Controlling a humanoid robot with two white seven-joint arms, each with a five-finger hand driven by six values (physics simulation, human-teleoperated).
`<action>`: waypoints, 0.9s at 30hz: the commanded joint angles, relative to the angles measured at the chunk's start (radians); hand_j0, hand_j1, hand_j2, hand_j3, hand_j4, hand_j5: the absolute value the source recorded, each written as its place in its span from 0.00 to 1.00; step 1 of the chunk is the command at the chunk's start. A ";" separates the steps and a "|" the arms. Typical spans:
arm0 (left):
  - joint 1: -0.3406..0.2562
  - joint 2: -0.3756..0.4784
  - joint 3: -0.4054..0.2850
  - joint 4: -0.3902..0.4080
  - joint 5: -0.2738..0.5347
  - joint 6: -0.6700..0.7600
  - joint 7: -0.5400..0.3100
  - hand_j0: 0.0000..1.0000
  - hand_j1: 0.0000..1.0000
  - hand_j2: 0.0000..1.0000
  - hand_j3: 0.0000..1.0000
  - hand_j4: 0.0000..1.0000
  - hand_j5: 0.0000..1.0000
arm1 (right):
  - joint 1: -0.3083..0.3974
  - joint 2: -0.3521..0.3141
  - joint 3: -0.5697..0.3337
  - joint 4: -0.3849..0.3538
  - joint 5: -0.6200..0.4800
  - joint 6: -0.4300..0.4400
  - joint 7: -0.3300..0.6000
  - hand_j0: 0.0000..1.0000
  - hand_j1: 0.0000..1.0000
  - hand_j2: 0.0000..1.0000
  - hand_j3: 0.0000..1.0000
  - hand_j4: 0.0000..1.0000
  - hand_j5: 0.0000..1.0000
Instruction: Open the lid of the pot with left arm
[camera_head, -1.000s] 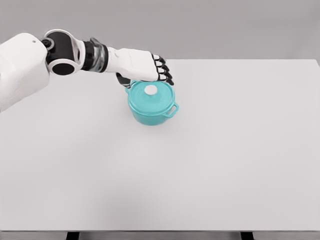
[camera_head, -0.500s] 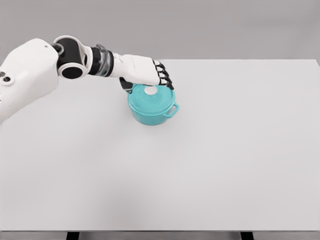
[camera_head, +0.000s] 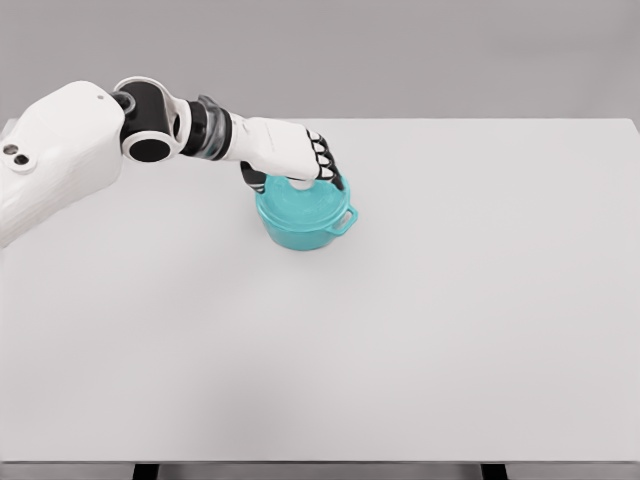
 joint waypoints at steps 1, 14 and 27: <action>0.000 0.001 0.001 0.007 0.003 0.002 -0.001 0.86 0.86 0.86 0.86 0.86 0.86 | 0.000 0.000 0.000 -0.001 0.000 0.000 0.000 1.00 1.00 1.00 1.00 1.00 1.00; -0.006 0.001 0.001 0.021 0.001 0.002 -0.001 0.56 0.56 0.56 0.56 0.56 0.56 | 0.000 0.000 0.000 0.001 0.000 0.000 0.000 1.00 1.00 1.00 1.00 1.00 1.00; -0.008 0.008 0.006 0.021 0.011 0.002 -0.001 0.49 0.49 0.49 0.49 0.49 0.49 | 0.000 0.000 0.000 0.001 0.000 0.000 0.000 1.00 1.00 1.00 1.00 1.00 1.00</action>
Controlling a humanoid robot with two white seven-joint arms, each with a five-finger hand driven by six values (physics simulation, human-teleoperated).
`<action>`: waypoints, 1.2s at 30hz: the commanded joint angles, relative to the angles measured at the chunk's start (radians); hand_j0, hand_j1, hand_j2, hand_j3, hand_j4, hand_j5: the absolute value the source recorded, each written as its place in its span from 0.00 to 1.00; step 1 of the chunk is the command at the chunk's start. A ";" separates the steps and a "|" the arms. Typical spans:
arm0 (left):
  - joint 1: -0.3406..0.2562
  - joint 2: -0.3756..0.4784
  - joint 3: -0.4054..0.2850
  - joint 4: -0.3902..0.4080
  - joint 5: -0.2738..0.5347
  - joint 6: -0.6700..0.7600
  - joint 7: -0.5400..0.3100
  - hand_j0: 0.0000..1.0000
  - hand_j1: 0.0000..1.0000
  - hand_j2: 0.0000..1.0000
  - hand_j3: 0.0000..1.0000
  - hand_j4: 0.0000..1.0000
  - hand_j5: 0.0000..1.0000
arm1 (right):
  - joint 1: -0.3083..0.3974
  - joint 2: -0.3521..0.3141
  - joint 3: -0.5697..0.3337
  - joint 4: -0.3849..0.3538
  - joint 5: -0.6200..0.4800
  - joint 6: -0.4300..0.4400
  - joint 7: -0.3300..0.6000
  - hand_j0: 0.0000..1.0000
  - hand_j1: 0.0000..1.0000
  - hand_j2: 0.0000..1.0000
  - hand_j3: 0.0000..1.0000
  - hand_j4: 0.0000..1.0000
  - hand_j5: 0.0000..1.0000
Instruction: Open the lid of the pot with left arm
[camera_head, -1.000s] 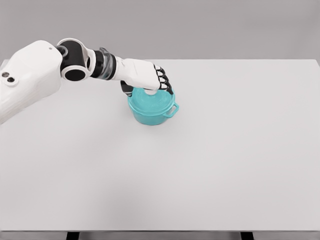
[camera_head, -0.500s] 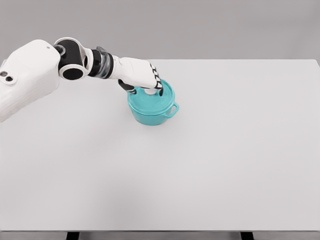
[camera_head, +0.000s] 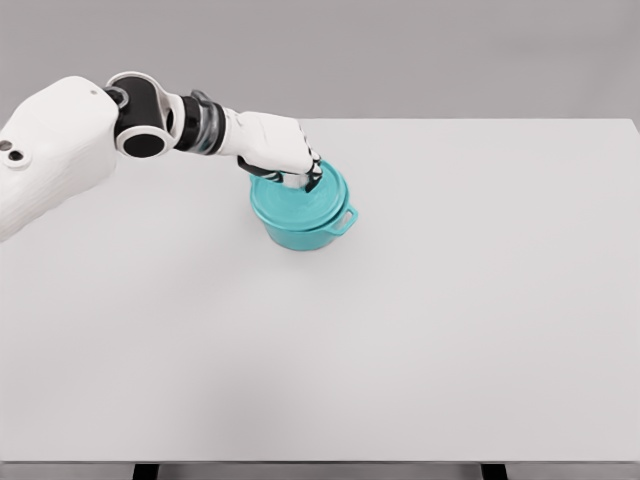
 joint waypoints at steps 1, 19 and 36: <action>0.000 0.004 0.006 0.000 0.009 0.001 0.000 0.49 0.49 0.49 0.49 0.49 0.49 | 0.000 0.000 0.000 -0.001 0.000 0.000 0.000 1.00 1.00 1.00 1.00 1.00 1.00; -0.009 0.182 0.015 -0.001 0.081 0.001 0.004 0.49 0.49 0.49 0.49 0.49 0.49 | 0.000 0.000 0.000 0.001 0.000 0.000 0.000 1.00 1.00 1.00 1.00 1.00 1.00; 0.081 0.325 0.006 0.003 0.025 0.001 -0.010 0.64 0.64 0.64 0.64 0.64 0.64 | 0.000 0.000 0.000 0.001 0.000 0.000 0.000 1.00 1.00 1.00 1.00 1.00 1.00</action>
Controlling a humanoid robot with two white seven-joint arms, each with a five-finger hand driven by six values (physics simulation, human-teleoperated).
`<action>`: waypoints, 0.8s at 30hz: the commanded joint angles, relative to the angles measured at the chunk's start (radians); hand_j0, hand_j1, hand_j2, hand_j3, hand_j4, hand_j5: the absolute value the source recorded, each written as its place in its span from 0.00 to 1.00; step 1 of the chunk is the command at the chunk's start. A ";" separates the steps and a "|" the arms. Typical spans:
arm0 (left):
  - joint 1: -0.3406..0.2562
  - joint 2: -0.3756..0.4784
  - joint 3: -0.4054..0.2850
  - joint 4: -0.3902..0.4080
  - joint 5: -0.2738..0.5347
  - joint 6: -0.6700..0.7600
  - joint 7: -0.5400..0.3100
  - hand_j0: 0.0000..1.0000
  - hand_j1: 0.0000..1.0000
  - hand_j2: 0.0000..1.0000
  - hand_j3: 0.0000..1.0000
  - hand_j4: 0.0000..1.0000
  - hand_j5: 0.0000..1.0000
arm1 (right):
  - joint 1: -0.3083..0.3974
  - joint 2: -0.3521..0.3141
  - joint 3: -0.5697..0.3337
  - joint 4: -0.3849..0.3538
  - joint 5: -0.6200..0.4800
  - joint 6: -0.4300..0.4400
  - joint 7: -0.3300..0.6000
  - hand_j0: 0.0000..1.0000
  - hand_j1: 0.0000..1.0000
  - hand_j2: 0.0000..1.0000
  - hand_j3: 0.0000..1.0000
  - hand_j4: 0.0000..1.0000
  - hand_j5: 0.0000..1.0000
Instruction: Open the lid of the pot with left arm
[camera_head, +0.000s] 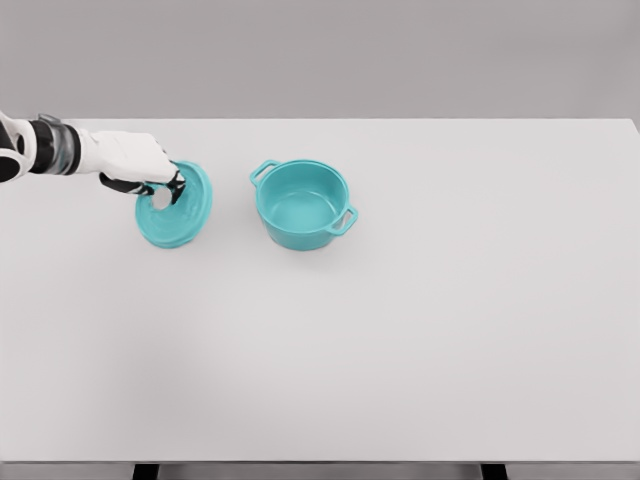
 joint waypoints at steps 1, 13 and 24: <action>0.000 0.003 0.002 0.001 -0.004 0.002 -0.003 0.87 0.87 0.87 0.87 0.87 0.87 | 0.000 0.000 0.000 0.001 0.000 0.000 0.000 1.00 1.00 1.00 1.00 1.00 1.00; 0.000 0.109 0.058 -0.004 0.134 0.002 0.007 1.00 1.00 1.00 1.00 1.00 1.00 | 0.000 0.000 0.000 0.001 0.000 0.000 0.000 1.00 1.00 1.00 1.00 1.00 1.00; 0.345 0.139 0.538 -0.010 0.241 0.002 0.007 1.00 1.00 1.00 1.00 1.00 1.00 | 0.000 0.000 0.000 -0.001 0.000 0.000 0.000 1.00 1.00 1.00 1.00 1.00 1.00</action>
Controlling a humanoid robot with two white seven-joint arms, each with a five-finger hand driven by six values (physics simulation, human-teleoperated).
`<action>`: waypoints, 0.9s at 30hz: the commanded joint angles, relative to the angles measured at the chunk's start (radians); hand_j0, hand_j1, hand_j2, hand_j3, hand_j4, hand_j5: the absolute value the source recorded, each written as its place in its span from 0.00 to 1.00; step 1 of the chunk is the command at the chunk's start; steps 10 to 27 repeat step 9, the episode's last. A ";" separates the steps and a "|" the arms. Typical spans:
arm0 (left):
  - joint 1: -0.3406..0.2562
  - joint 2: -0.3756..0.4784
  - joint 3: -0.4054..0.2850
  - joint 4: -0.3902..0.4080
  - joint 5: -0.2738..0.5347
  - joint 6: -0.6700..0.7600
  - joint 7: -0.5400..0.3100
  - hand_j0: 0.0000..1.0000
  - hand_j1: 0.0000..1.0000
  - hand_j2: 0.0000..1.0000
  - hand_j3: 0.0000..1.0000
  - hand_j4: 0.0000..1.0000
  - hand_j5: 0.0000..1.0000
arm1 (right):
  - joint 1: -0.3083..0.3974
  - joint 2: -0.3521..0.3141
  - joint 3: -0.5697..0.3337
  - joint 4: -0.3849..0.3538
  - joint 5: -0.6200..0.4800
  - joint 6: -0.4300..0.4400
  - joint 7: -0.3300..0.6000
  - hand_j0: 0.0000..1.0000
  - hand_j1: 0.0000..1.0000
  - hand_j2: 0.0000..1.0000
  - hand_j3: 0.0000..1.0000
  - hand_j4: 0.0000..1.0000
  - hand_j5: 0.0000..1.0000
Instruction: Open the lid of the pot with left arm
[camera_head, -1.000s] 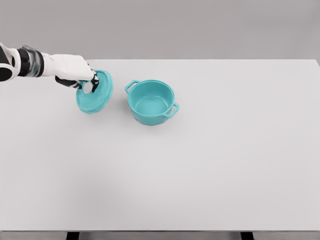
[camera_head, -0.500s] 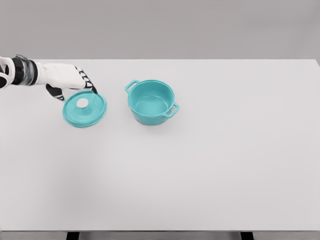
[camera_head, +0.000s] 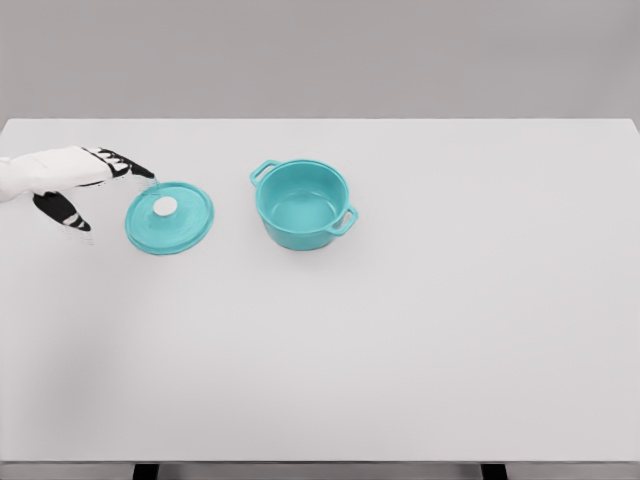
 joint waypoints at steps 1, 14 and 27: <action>0.000 -0.001 0.088 -0.006 0.015 0.002 0.001 1.00 1.00 1.00 1.00 1.00 1.00 | 0.000 0.000 0.000 0.001 0.000 0.000 0.002 1.00 1.00 1.00 1.00 1.00 1.00; 0.043 0.001 0.084 -0.011 0.012 0.002 -0.001 1.00 1.00 1.00 1.00 1.00 1.00 | 0.000 0.000 0.000 0.001 0.000 0.000 0.000 1.00 1.00 1.00 1.00 1.00 1.00; 0.043 0.001 0.084 -0.011 0.012 0.002 -0.001 1.00 1.00 1.00 1.00 1.00 1.00 | 0.000 0.000 0.000 0.001 0.000 0.000 0.000 1.00 1.00 1.00 1.00 1.00 1.00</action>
